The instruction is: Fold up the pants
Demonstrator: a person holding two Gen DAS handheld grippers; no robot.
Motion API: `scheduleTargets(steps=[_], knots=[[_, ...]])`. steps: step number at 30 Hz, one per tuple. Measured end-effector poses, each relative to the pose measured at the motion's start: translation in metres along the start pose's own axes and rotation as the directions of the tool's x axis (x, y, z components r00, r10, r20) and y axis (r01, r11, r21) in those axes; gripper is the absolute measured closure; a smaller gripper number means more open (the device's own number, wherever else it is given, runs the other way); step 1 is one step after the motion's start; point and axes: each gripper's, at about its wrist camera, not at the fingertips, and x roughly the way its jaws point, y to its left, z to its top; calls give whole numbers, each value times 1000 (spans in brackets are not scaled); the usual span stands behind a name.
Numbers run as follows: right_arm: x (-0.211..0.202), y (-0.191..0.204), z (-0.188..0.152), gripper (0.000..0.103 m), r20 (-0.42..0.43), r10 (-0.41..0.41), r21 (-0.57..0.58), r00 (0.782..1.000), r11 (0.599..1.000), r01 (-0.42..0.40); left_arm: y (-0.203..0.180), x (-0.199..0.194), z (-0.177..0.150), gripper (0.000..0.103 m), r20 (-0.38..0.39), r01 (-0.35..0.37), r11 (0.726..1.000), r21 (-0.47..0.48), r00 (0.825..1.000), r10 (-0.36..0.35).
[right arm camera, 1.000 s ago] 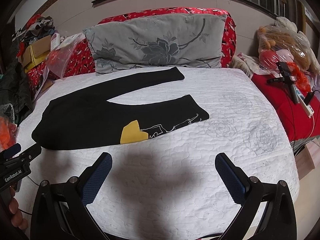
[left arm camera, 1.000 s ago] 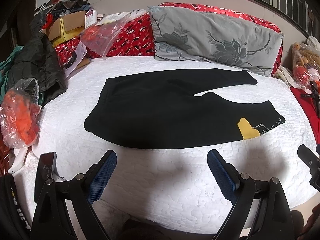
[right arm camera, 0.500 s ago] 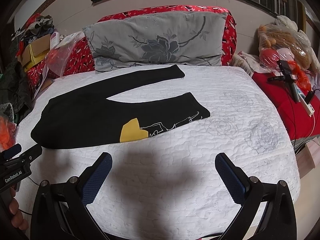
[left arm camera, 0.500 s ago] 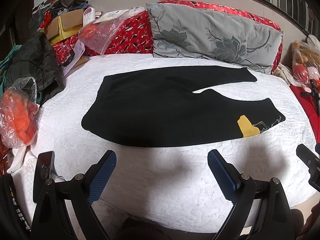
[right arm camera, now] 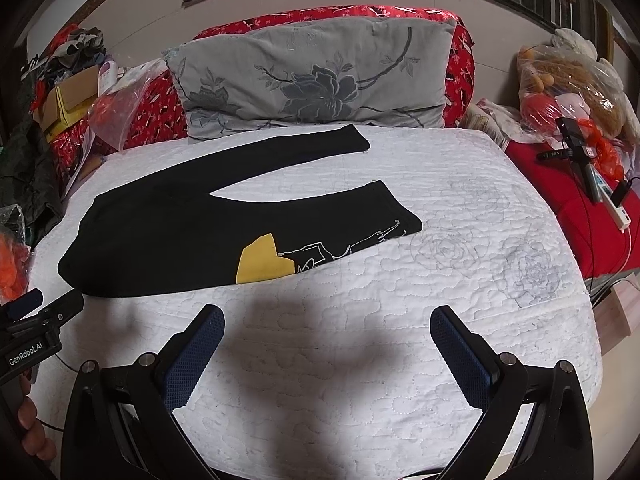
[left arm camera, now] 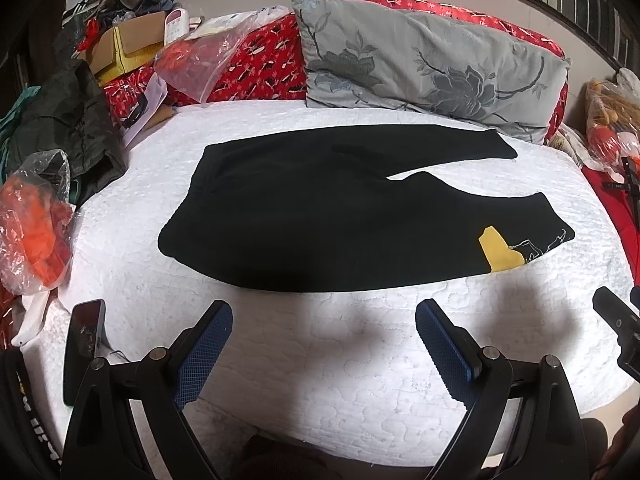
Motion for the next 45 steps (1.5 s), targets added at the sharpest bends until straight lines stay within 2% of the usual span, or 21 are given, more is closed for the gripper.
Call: scheduleTargets(steps=[20, 25, 27, 31, 34, 37, 41, 45], knots=[[33, 4, 12, 0, -51, 25, -6, 998, 1000, -26, 3, 41, 23, 9, -74, -15, 1000, -6, 997, 14], [43, 3, 28, 0, -67, 59, -2, 996, 998, -59, 15, 60, 47, 9, -146, -1, 1000, -24, 989, -2], [50, -3, 45, 0, -74, 81, 11, 994, 997, -81, 29, 76, 68, 9, -223, 42, 997, -63, 973, -55], [72, -26, 94, 0, -82, 101, 40, 991, 994, -98, 74, 106, 120, 9, -295, 66, 988, -141, 950, -106], [105, -43, 139, 0, -105, 70, 32, 992, 997, -67, 110, 136, 161, 9, -342, 61, 979, -192, 931, -125], [149, -59, 176, 0, -162, 64, 54, 985, 997, -55, 150, 175, 197, 9, -405, 25, 970, -243, 906, -125], [200, -79, 210, 0, -200, 83, 125, 976, 990, -59, 189, 218, 220, 9, -447, 21, 934, -356, 874, -191], [247, -91, 233, 0, -234, 126, 180, 964, 980, -85, 203, 254, 226, 9, -484, 15, 932, -363, 852, -202]])
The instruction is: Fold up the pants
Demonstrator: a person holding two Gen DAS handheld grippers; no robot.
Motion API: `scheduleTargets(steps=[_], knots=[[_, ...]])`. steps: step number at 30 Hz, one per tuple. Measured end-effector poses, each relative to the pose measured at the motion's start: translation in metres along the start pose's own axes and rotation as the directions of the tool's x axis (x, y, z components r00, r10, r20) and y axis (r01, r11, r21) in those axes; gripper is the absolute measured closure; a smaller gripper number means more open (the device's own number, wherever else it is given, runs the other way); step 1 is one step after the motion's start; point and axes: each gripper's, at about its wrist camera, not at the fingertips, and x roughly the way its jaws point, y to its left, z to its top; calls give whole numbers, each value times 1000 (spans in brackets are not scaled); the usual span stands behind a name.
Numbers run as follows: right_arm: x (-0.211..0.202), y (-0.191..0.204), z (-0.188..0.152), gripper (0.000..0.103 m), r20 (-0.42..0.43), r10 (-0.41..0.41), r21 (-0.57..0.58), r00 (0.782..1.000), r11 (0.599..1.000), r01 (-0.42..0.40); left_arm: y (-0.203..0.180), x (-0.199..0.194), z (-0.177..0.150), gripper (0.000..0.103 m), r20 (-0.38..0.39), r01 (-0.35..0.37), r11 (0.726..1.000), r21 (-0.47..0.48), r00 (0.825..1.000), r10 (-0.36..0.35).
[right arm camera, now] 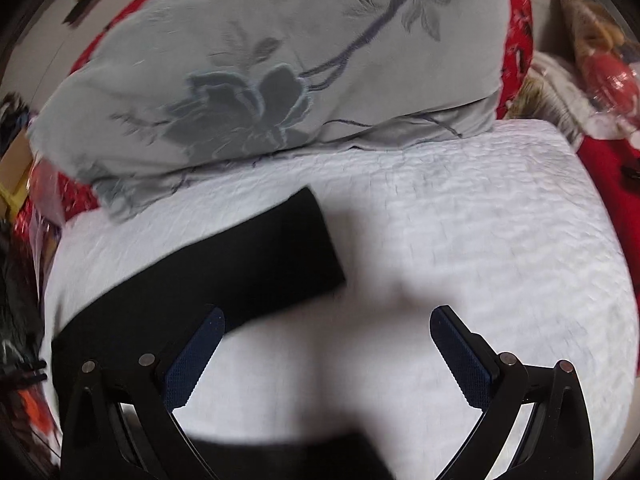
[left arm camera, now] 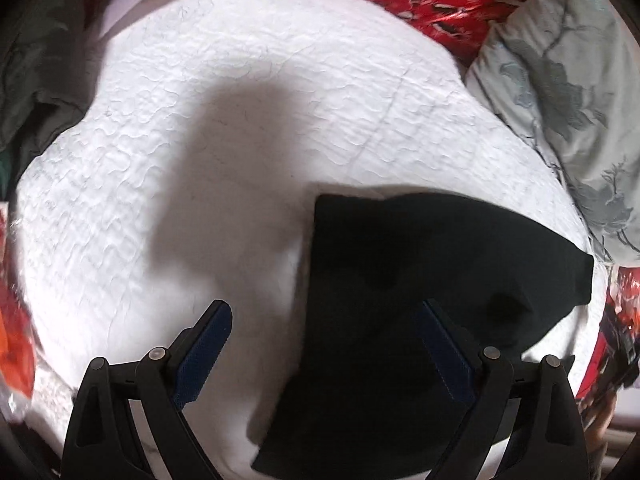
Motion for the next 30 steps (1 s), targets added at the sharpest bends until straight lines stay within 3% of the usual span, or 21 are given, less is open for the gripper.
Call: scheduleTargets(steps=[6, 13, 15, 17, 18, 19, 20, 22, 30], knots=[[44, -2, 33, 0, -40, 29, 5, 999, 1000, -29, -6, 31, 24, 9, -6, 18, 998, 55, 1000, -17], [82, 17, 48, 6, -113, -1, -109, 994, 994, -12, -19, 59, 40, 9, -23, 11, 998, 63, 1000, -9], [84, 23, 48, 16, -122, 27, -130, 992, 991, -42, -24, 64, 46, 10, -21, 22, 998, 51, 1000, -21], [83, 30, 46, 45, -124, 30, -155, 992, 987, -50, -28, 65, 48, 17, -13, 18, 999, 37, 1000, -18], [82, 34, 45, 56, -130, 26, -175, 991, 983, -48, -32, 68, 50, 41, -16, 12, 999, 39, 1000, -11], [81, 36, 44, 77, -132, 16, -191, 991, 981, -41, -35, 70, 51, 59, -22, -7, 999, 42, 1000, 8], [80, 37, 45, 86, -131, 7, -198, 991, 980, -33, -37, 71, 51, 64, -24, -33, 998, 45, 999, 34], [72, 36, 44, 95, -119, 20, -201, 993, 979, -44, -39, 67, 49, 74, -18, -46, 998, 40, 999, 46], [25, 31, 31, 96, -33, 93, -179, 995, 979, -98, -51, 16, 23, 76, 110, -30, 999, 42, 994, 25]])
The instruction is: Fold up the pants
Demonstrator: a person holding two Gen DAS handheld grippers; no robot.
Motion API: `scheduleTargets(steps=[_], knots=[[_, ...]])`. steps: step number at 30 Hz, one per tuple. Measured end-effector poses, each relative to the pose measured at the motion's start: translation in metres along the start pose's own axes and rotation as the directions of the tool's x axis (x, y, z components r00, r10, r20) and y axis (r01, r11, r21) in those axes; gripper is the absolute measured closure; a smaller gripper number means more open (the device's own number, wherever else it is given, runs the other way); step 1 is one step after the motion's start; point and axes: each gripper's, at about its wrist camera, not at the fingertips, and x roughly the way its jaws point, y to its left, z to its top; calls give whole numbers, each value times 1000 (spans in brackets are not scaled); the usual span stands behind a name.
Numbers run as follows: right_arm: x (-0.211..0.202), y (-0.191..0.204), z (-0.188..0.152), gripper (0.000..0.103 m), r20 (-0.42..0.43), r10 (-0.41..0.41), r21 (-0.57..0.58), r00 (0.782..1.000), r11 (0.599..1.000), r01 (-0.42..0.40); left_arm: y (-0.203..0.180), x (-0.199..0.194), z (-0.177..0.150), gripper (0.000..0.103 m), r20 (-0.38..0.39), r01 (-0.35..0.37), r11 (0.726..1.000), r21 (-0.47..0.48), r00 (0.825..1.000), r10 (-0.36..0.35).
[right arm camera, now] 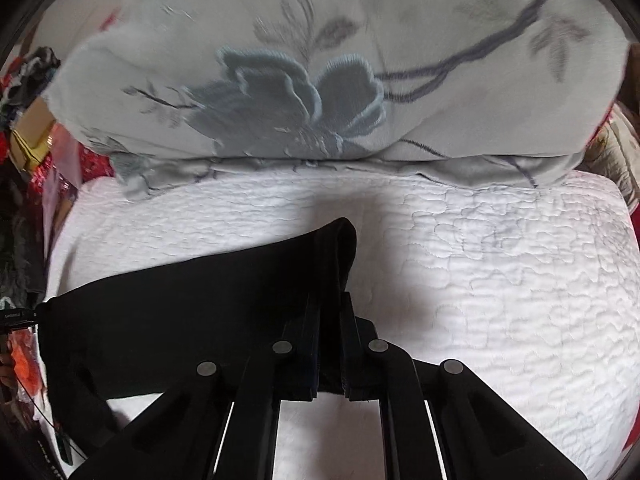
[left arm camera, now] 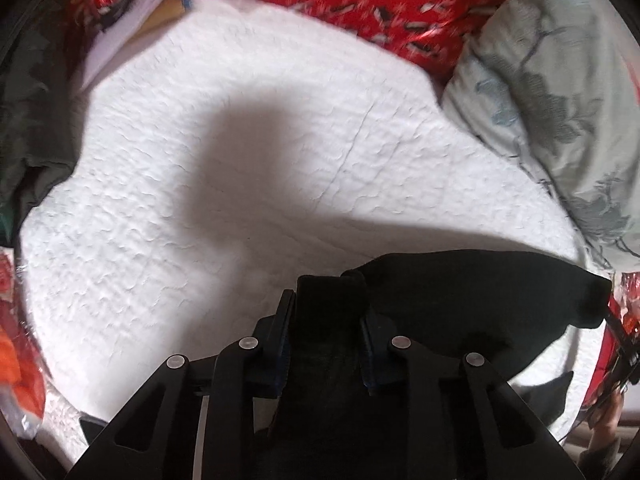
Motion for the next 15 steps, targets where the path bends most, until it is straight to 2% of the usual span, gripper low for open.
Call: scheduleTargets(steps=[10, 15], knots=[[-81, 8, -46, 96, 121, 114, -1, 986, 993, -115, 3, -88, -70, 76, 143, 19, 1000, 12, 990, -20], [-113, 7, -85, 96, 143, 157, -7, 977, 987, -158, 13, -113, -124, 76, 154, 30, 999, 30, 988, -34]])
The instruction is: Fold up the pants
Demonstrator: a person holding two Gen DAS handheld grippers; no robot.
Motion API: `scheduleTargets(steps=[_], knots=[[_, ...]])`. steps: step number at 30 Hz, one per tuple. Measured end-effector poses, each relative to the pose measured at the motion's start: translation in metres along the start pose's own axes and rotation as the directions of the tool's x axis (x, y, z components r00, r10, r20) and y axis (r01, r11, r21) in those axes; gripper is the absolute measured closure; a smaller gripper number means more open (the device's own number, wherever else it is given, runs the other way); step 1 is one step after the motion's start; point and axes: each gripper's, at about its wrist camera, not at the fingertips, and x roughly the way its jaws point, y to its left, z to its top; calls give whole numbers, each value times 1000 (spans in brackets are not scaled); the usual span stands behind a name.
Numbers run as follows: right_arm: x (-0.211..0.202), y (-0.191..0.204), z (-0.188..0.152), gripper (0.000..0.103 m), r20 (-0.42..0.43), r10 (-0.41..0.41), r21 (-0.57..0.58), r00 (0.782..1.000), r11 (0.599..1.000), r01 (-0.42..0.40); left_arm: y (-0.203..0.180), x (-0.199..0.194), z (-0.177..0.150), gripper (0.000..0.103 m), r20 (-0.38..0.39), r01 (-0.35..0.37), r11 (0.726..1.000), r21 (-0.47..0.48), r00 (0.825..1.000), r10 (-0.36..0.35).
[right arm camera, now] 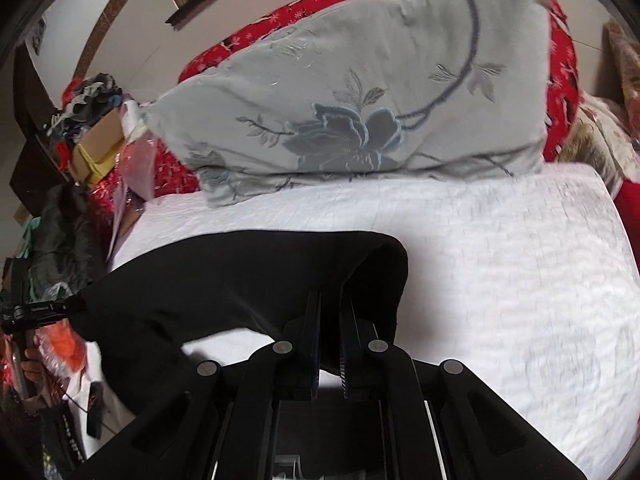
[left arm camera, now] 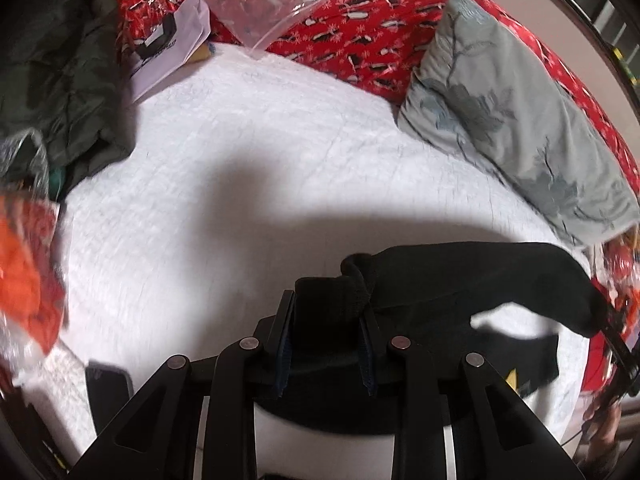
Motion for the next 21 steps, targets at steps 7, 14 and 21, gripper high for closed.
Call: scheduleTargets(steps=[7, 14, 21], knots=[[-27, -25, -68, 96, -26, 32, 92, 999, 995, -29, 46, 16, -63, 77, -98, -8, 998, -56, 995, 2], [-27, -40, -115, 89, -118, -83, 133, 990, 986, 99, 70, 24, -93, 66, -167, -3, 991, -131, 986, -19], [-75, -55, -129, 69, -89, -135, 248, 987, 957, 153, 78, -33, -121, 31, -62, 102, 982, -162, 992, -114]])
